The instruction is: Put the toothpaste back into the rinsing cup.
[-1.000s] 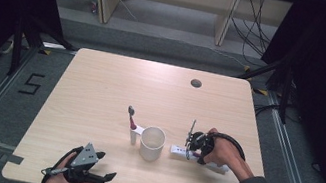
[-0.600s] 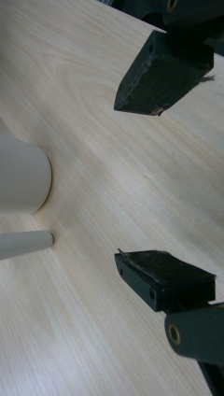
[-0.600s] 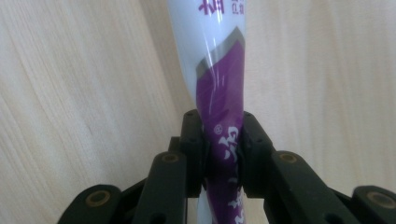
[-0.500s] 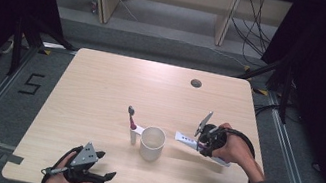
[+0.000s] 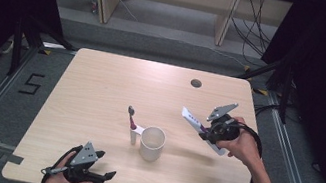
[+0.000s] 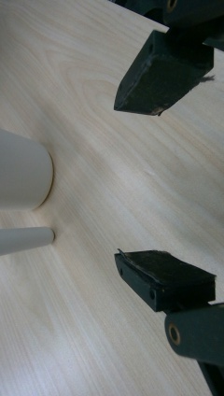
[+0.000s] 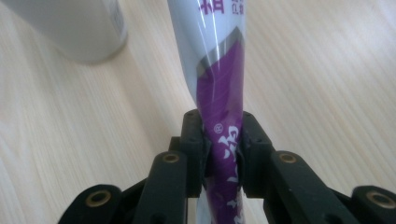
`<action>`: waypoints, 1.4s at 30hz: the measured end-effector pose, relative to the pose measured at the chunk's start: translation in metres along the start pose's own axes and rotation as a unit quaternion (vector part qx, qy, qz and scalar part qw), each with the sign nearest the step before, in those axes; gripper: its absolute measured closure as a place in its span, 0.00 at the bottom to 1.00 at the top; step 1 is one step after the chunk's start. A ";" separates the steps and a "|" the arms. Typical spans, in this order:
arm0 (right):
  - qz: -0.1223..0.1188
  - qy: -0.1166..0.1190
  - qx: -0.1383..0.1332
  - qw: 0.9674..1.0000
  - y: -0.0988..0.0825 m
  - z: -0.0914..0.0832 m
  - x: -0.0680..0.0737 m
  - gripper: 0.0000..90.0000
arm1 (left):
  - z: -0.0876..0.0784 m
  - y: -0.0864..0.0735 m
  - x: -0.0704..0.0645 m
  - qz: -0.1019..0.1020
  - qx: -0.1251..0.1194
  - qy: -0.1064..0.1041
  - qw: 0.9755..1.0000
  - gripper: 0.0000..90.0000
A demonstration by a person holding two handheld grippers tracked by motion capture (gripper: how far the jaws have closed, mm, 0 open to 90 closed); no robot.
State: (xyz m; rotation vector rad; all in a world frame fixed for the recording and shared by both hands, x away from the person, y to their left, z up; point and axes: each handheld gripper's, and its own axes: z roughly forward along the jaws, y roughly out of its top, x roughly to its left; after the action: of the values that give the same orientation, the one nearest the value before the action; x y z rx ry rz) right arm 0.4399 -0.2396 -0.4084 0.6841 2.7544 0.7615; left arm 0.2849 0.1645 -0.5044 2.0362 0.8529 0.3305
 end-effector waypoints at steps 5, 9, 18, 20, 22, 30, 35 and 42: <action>0.036 -0.015 -0.075 0.996 0.000 -0.006 0.000 0.84 | -0.002 0.000 0.002 0.008 0.006 0.002 1.000 0.24; 0.050 -0.002 -0.121 0.991 -0.001 -0.010 0.000 0.84 | -0.002 0.000 0.002 0.006 0.004 0.001 1.000 0.24; 0.090 -0.008 -0.238 0.967 -0.002 -0.010 0.004 0.84 | 0.000 -0.001 0.001 -0.004 -0.006 0.002 1.000 0.24; 0.101 -0.001 -0.248 0.963 0.000 -0.011 0.006 0.84 | -0.001 0.000 0.001 -0.004 -0.003 0.003 1.000 0.24; 0.108 0.004 -0.266 0.958 0.001 -0.011 0.007 0.84 | -0.003 0.000 0.004 0.009 0.008 0.006 1.000 0.24; 0.133 0.024 -0.321 0.937 0.014 -0.011 0.019 0.84 | -0.003 0.000 0.003 0.004 0.000 0.003 1.000 0.24; 0.132 0.040 -0.342 0.930 0.026 -0.007 0.029 0.84 | -0.003 0.000 0.004 0.006 -0.005 0.004 1.000 0.24; 0.126 0.066 -0.355 0.924 0.043 0.001 0.043 0.84 | -0.004 0.001 0.004 0.003 -0.007 0.007 1.000 0.24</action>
State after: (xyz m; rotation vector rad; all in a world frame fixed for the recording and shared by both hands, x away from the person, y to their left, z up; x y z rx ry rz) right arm 0.4195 -0.1858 -0.3889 0.8310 2.2347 1.7844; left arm 0.2858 0.1693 -0.5017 2.0267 0.8512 0.3537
